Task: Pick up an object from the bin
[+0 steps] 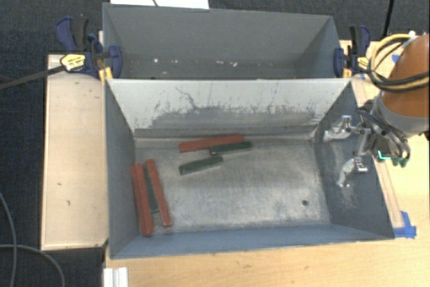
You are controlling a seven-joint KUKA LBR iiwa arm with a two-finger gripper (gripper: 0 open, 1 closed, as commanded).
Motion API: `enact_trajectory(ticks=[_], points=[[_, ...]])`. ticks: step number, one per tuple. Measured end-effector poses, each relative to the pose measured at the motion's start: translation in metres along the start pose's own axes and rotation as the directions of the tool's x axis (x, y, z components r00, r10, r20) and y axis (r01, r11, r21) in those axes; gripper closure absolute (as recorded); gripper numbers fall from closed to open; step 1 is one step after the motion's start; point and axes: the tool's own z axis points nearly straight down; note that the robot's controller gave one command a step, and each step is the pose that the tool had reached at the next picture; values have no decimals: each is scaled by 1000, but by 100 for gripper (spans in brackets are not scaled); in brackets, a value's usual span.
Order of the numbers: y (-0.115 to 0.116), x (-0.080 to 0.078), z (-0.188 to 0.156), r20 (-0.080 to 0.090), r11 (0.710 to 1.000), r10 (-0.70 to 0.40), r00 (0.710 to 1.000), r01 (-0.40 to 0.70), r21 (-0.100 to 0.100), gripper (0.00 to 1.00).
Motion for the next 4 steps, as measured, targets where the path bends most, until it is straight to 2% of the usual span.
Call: enact_trajectory(ticks=[1,2,3,4], points=[[0,-2,-4,7,1000,-4,1000,4,2,0],[1,16,60,12,999,-39,999,39,3,0],[6,31,85,0,992,-129,992,129,-1,0],[0,16,81,9,992,-123,992,123,2,0]])
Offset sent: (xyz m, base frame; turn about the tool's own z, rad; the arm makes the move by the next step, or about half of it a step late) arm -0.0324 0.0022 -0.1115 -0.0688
